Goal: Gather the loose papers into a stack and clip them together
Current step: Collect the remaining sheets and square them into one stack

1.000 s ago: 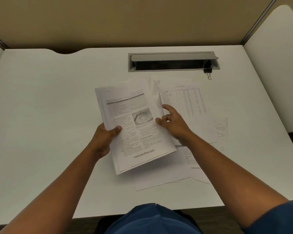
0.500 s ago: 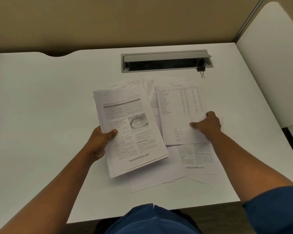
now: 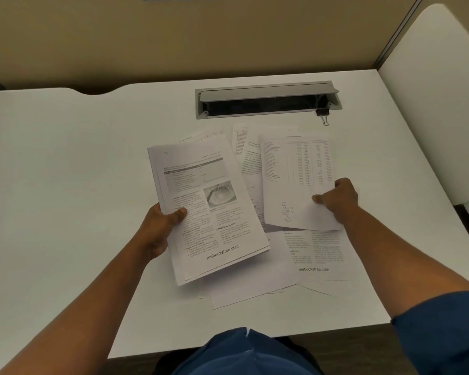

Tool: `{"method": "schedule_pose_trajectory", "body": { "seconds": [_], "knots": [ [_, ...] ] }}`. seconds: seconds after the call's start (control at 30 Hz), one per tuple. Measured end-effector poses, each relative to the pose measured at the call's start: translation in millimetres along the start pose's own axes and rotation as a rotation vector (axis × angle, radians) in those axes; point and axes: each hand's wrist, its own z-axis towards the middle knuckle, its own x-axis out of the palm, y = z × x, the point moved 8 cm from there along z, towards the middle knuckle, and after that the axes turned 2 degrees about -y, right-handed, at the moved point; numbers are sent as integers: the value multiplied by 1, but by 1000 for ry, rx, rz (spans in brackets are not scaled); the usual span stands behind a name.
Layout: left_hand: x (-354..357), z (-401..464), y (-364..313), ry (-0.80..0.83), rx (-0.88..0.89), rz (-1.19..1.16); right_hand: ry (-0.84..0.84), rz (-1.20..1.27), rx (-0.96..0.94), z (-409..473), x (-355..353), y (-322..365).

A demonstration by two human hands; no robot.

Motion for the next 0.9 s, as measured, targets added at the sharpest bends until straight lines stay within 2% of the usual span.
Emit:
{"method": "schedule_pose_trajectory", "body": {
  "seconds": [0.1, 0.27, 0.5, 0.67, 0.9],
  "knots": [
    [-2, 0, 2, -4, 0, -7, -48, -28, -29, -1, -2, 0],
    [-6, 1, 4, -7, 2, -9, -80, -223, -18, -4, -6, 2],
    [-5, 0, 8, -11, 9, -15, -8, -47, -43, 2, -2, 3],
    [-5, -2, 8, -18, 8, -9, -80, -274, -8, -3, -9, 5],
    [-4, -7, 6, -22, 12, -12, -2, -98, -42, -2, -7, 5]
  ]
}}
